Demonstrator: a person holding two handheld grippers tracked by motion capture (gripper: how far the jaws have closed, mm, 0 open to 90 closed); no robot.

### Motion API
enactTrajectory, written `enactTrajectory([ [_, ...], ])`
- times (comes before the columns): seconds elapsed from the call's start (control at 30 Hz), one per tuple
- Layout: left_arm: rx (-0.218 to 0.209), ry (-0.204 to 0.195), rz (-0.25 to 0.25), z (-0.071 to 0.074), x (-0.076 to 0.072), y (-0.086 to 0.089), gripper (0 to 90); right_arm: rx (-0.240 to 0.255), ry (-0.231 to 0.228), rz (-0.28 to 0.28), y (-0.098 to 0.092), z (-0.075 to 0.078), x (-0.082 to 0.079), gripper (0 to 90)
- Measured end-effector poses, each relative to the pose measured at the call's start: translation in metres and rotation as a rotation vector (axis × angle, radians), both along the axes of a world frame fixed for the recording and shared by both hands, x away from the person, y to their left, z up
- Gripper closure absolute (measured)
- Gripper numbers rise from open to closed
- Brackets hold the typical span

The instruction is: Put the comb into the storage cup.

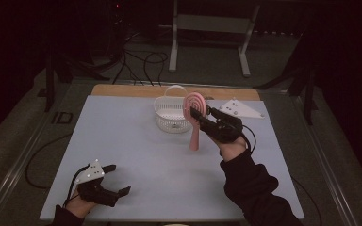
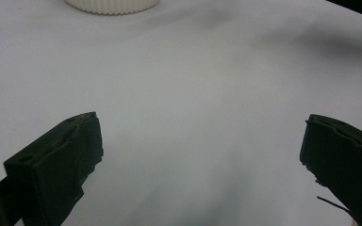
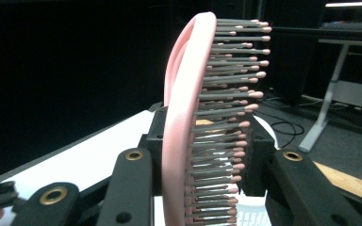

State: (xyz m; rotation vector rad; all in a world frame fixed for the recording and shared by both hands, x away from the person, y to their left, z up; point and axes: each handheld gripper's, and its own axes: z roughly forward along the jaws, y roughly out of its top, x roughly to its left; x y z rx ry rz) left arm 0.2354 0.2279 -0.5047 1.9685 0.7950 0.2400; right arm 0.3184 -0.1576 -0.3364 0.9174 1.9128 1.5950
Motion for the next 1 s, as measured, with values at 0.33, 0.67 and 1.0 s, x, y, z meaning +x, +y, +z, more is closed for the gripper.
enactTrajectory([
  [0.33,-0.001,0.000,-0.003,0.000,0.000,0.000,0.1,0.005,-0.025,-0.019,0.000,0.009,0.015,64.4],
  [0.67,0.001,-0.002,-0.009,0.000,0.000,-0.001,0.1,0.003,-0.037,-0.036,0.000,0.016,0.031,64.4],
  [1.0,-0.003,-0.003,-0.009,0.001,-0.001,0.000,0.1,-0.005,-0.046,-0.060,0.006,0.021,0.048,64.4],
])
